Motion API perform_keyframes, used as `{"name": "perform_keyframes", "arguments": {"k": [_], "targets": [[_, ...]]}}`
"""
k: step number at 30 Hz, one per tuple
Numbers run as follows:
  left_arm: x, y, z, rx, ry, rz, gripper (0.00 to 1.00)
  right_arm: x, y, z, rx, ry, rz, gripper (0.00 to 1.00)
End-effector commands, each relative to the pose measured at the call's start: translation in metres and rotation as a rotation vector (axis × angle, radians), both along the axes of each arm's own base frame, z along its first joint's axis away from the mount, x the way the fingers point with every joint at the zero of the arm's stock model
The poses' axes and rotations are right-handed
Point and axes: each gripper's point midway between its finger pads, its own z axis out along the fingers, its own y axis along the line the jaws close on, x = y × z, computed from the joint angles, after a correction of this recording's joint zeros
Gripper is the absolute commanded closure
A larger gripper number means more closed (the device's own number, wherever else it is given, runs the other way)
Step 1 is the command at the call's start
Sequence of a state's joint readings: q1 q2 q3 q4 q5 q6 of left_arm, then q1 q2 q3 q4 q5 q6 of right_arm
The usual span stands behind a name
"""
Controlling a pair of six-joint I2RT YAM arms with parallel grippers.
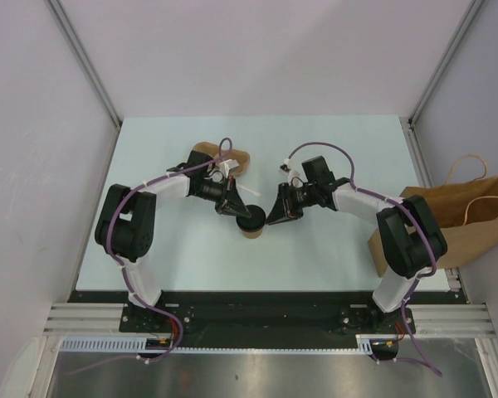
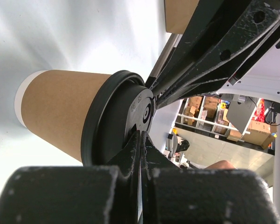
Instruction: Pack the takeout coffee
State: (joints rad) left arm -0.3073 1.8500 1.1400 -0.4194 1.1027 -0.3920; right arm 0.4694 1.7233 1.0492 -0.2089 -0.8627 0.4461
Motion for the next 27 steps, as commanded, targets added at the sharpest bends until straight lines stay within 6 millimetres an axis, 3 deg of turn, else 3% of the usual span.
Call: {"name": "perform_keyframes", "arguments": {"k": [1,12,19,22,27], "targets": [[0.007,0.015,-0.056,0.196,-0.067,0.04,1.0,0.003,0.008,0.007,0.035,-0.02,0.01,0.79],[0.006,0.013,-0.056,0.195,-0.065,0.039,1.0,0.005,0.014,-0.01,0.016,0.007,0.001,0.75],[0.005,0.014,-0.058,0.199,-0.061,0.04,1.0,0.009,0.018,-0.002,0.064,0.053,-0.021,0.72],[0.005,0.014,-0.058,0.198,-0.061,0.039,1.0,0.008,0.016,-0.012,0.038,0.07,-0.026,0.74],[0.004,0.015,-0.06,0.206,-0.057,0.035,1.0,0.009,0.01,-0.033,-0.021,0.1,-0.048,0.88]]}}
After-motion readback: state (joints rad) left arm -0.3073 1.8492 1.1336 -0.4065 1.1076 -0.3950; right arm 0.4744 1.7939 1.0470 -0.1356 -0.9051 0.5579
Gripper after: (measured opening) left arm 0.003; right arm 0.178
